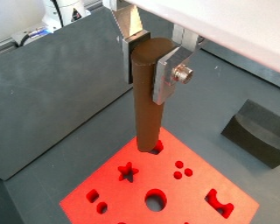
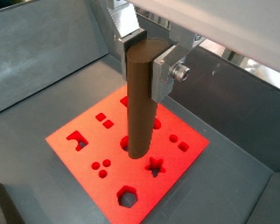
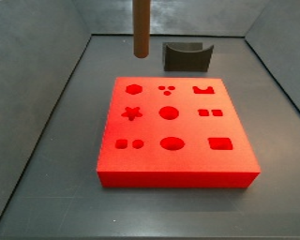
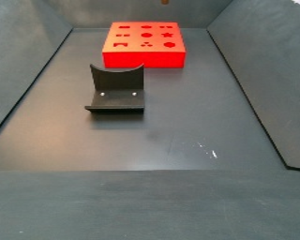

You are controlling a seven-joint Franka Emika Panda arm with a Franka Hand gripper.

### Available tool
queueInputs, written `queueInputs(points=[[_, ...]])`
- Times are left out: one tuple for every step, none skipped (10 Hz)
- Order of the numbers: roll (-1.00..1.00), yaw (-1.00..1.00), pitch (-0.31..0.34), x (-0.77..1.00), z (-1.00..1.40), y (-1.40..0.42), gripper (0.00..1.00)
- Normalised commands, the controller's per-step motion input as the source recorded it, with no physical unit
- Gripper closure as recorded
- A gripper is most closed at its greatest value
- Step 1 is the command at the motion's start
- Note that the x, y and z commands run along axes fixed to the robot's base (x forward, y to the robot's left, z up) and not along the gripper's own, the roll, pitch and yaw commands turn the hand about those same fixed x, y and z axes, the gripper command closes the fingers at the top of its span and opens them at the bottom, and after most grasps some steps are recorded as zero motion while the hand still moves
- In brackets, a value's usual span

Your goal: Insert the oval object.

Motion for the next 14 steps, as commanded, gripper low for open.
queueInputs(points=[[-0.14, -0.20, -0.070, 0.25, 0.00, -0.13, 1.00], [-0.11, -0.36, -0.070, 0.29, 0.00, -0.17, 1.00], [-0.03, -0.62, 0.000, 0.44, -0.03, -0.15, 1.00], [0.00, -0.77, 0.000, 0.30, -0.06, -0.11, 1.00], [0.05, -0.87, 0.000, 0.14, 0.00, -0.04, 1.00], [0.20, -0.86, 0.054, 0.00, 0.00, 0.00, 1.00], [0.23, -0.89, 0.066, -0.03, -0.01, 0.00, 1.00], [0.29, -0.70, 0.054, 0.00, 0.00, -0.13, 1.00], [0.32, -0.69, 0.079, 0.00, 0.00, -0.14, 1.00], [0.28, -0.67, 0.020, 0.06, 0.00, -0.20, 1.00], [0.01, -0.71, 0.000, 0.29, -0.25, -0.31, 1.00], [0.00, -0.78, -0.013, 0.22, -0.25, -0.25, 1.00], [-0.02, -0.81, -0.043, 0.17, -0.23, -0.21, 1.00], [-0.04, -0.86, -0.066, 0.11, -0.21, -0.18, 1.00]])
